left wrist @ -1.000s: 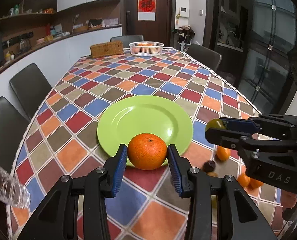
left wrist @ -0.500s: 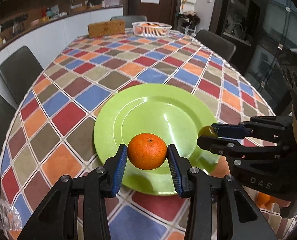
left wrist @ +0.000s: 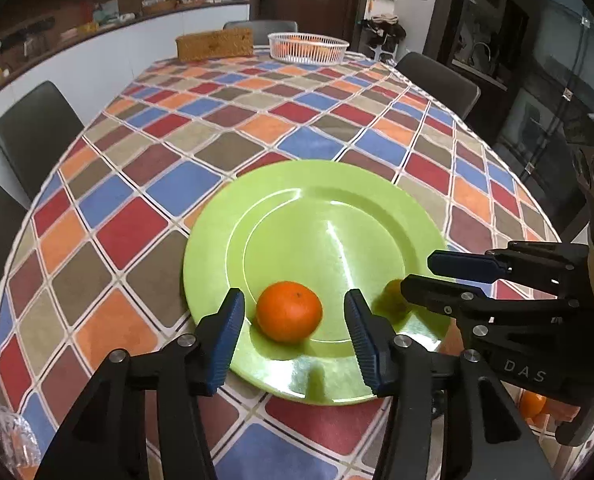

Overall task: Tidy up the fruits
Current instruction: 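Carry both fruits onto the green plate and open both tools, then lift both tools away from the plate back toward the fruits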

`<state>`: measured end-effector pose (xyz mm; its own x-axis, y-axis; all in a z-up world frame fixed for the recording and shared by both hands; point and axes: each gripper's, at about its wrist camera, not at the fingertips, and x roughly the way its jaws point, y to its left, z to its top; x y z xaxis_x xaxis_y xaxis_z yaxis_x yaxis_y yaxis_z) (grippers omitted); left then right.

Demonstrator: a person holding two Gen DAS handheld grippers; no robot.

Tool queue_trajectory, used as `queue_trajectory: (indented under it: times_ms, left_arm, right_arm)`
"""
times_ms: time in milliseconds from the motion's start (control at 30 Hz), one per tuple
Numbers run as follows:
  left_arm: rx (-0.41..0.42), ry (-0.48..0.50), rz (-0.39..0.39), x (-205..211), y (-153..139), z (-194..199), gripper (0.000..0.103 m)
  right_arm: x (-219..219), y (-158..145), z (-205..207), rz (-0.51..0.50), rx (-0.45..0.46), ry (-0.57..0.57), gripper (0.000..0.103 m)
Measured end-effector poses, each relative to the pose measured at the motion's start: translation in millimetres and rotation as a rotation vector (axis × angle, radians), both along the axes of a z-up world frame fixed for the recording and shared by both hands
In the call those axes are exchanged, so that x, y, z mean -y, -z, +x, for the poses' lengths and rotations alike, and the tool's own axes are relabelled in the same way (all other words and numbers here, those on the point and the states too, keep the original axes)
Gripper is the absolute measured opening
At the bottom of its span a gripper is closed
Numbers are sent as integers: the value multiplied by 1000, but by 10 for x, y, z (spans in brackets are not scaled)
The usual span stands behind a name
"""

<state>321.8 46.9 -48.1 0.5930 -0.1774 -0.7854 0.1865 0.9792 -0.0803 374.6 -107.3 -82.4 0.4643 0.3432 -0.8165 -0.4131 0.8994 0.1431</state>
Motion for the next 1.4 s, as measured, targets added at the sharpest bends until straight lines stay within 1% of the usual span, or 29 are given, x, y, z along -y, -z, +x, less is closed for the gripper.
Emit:
queue_trajectory:
  times_ms: [67,233,300,400,467,533,567,600,667,733,767,800,867,1033,1100,1267,1400]
  left_arm:
    - [8,-3,7,16,-56,-52,51]
    - [62,-3,40,87,-242,-311,51]
    - [83,4,32,117,-329,-425,51]
    - [115,19,1,155,-459,-600,56]
    - [144,27,13,205,-538,-707,58]
    - [184,34,37,274,-635,-854,63]
    - [197,37,45,301,-668,-905,63]
    - [218,46,52,343,-718,-989,65]
    - [239,51,60,388,-774,-1089,68]
    - [260,54,56,425,-835,-1215,74]
    - [264,55,50,438,-850,-1257,76]
    - [268,55,40,456,-871,-1325,78]
    - [273,55,30,484,-889,-1404,81]
    - [298,40,34,574,-902,-1643,86]
    - [306,43,37,616,-896,-1728,87]
    - [324,17,29,679,-857,-1915,88]
    - [295,4,16,714,-752,-2003,88]
  right_arm:
    - [31,-49,-54,2,14,3,33]
    - [138,-232,-262,25,61,7,33]
    - [191,-332,-373,35,88,11,33]
    - [256,-466,-545,57,116,10,33]
    - [303,-541,-669,65,142,10,33]
    - [340,-622,-794,64,174,13,33]
    - [366,-665,-863,66,190,15,36]
    - [396,-698,-917,70,201,19,41]
    - [464,-757,-1041,83,223,32,43]
    - [531,-803,-1165,81,242,45,44]
    - [567,-820,-1227,78,253,54,47]
    - [615,-842,-1313,79,272,64,53]
    - [672,-870,-1431,66,298,78,58]
    - [829,-904,-1701,42,339,112,59]
    - [889,-908,-1789,44,348,124,65]
    - [1027,-877,-1988,48,362,159,65]
    - [1133,-788,-2102,58,345,188,65]
